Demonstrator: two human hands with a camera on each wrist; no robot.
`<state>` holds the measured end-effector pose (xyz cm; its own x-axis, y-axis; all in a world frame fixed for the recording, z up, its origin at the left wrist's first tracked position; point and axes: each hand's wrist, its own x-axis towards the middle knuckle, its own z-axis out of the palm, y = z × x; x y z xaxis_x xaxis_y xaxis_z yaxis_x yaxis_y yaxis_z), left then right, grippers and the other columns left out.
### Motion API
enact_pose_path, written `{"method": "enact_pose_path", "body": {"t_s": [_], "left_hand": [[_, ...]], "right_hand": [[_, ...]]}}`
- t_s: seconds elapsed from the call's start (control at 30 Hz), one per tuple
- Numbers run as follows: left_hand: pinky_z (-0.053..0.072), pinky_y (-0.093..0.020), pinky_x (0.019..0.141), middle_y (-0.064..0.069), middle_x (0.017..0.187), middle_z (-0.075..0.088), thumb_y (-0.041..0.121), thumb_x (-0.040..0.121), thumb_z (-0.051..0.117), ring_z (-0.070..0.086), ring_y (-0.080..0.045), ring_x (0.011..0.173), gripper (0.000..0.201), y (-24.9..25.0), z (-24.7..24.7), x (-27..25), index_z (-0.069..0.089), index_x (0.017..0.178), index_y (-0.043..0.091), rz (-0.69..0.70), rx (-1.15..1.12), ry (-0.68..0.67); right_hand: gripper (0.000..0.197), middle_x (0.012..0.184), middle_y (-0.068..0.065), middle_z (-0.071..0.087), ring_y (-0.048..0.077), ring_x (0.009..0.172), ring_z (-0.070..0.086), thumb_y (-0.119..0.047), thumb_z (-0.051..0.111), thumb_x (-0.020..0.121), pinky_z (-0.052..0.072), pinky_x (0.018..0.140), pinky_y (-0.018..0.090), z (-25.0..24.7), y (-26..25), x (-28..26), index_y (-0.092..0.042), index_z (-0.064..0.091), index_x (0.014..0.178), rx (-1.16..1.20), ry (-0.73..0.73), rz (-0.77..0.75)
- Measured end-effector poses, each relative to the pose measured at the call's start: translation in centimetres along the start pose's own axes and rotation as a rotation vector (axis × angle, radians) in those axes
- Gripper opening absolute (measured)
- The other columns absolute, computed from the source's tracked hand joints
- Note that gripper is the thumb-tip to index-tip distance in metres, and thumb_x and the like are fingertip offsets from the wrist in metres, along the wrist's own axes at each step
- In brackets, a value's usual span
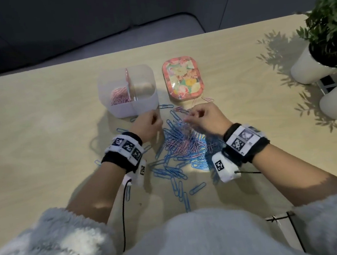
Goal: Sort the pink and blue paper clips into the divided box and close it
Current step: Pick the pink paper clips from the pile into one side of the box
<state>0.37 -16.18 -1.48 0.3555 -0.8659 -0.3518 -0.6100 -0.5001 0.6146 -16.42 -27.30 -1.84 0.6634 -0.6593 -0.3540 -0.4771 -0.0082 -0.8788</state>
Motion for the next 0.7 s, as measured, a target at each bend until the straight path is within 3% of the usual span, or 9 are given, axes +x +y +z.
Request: {"method": "enact_pose_path", "body": {"t_s": [0.1,0.17,0.27,0.37,0.43,0.47,0.57,0.63,0.7], "left_hand": [[0.040,-0.019,0.053,0.002,0.065,0.049,0.014,0.092,0.048,0.047,-0.005,0.052,0.028,0.2,-0.3,-0.1,0.047,0.065,0.018,-0.085,-0.388,-0.039],[0.043,-0.011,0.047,0.000,0.070,0.058,0.012,0.091,0.052,0.050,0.002,0.044,0.026,0.4,-0.3,0.1,0.050,0.065,0.016,-0.102,-0.596,-0.061],[0.046,-0.011,0.046,-0.002,0.068,0.066,0.005,0.088,0.056,0.054,0.000,0.044,0.026,1.0,0.0,0.9,0.048,0.065,0.013,-0.106,-0.766,-0.053],[0.053,-0.016,0.050,0.001,0.057,0.068,-0.003,0.085,0.058,0.059,-0.004,0.048,0.014,1.8,0.3,1.8,0.052,0.079,0.009,-0.122,-0.856,-0.028],[0.053,-0.015,0.050,-0.004,0.063,0.063,-0.005,0.088,0.050,0.058,-0.004,0.046,0.013,2.5,0.5,2.3,0.053,0.094,0.006,-0.139,-0.855,-0.062],[0.051,-0.015,0.049,-0.005,0.066,0.058,-0.004,0.090,0.046,0.057,-0.004,0.046,0.015,2.8,0.6,2.6,0.055,0.093,0.007,-0.150,-0.845,-0.092],[0.039,-0.017,0.045,-0.002,0.066,0.046,0.008,0.092,0.045,0.048,-0.011,0.051,0.021,3.6,1.0,3.4,0.056,0.074,0.013,-0.195,-0.799,-0.156],[0.036,-0.019,0.048,0.000,0.065,0.044,0.020,0.093,0.049,0.045,-0.013,0.055,0.025,3.7,1.3,4.0,0.050,0.068,0.016,-0.159,-0.634,-0.119],[0.037,-0.025,0.057,0.002,0.065,0.047,0.026,0.094,0.050,0.046,-0.017,0.063,0.025,3.6,1.8,4.5,0.048,0.071,0.015,-0.065,-0.353,-0.002]], "right_hand": [[0.005,0.064,0.009,0.062,0.015,0.049,0.056,0.004,0.057,0.085,0.049,0.047,0.023,-1.9,0.6,0.7,0.001,0.061,0.087,0.377,0.092,0.142],[0.022,0.061,0.011,0.057,0.016,0.045,0.054,0.009,0.042,0.086,0.048,0.040,0.020,-2.9,0.6,1.6,-0.004,0.058,0.078,0.524,0.239,0.244],[0.027,0.062,0.008,0.044,0.014,0.042,0.046,-0.002,0.031,0.086,0.042,0.034,0.016,-4.5,0.4,2.9,-0.008,0.052,0.070,0.578,0.233,0.418],[0.022,0.058,0.000,0.034,0.009,0.031,0.030,-0.019,0.042,0.089,0.030,0.034,0.013,-5.3,0.7,4.1,-0.013,0.052,0.070,0.607,0.169,0.483],[0.018,0.059,0.002,0.035,0.009,0.033,0.031,-0.012,0.052,0.086,0.029,0.032,0.014,-5.2,0.7,4.5,-0.010,0.052,0.069,0.551,0.178,0.478],[0.018,0.061,0.005,0.039,0.011,0.035,0.037,-0.005,0.053,0.085,0.032,0.030,0.015,-5.3,0.6,4.4,-0.008,0.051,0.068,0.508,0.165,0.466],[0.013,0.069,0.013,0.059,0.010,0.043,0.061,0.008,0.051,0.087,0.053,0.041,0.019,-5.5,-0.1,3.4,0.000,0.059,0.080,0.336,0.047,0.387],[0.015,0.071,0.010,0.070,0.007,0.049,0.066,0.010,0.053,0.086,0.056,0.055,0.017,-5.6,-0.2,2.5,0.000,0.063,0.087,0.235,-0.029,0.326],[0.018,0.065,0.002,0.074,0.007,0.049,0.062,0.010,0.056,0.084,0.052,0.053,0.017,-5.8,0.0,2.0,-0.005,0.065,0.081,0.185,0.033,0.235]]}}
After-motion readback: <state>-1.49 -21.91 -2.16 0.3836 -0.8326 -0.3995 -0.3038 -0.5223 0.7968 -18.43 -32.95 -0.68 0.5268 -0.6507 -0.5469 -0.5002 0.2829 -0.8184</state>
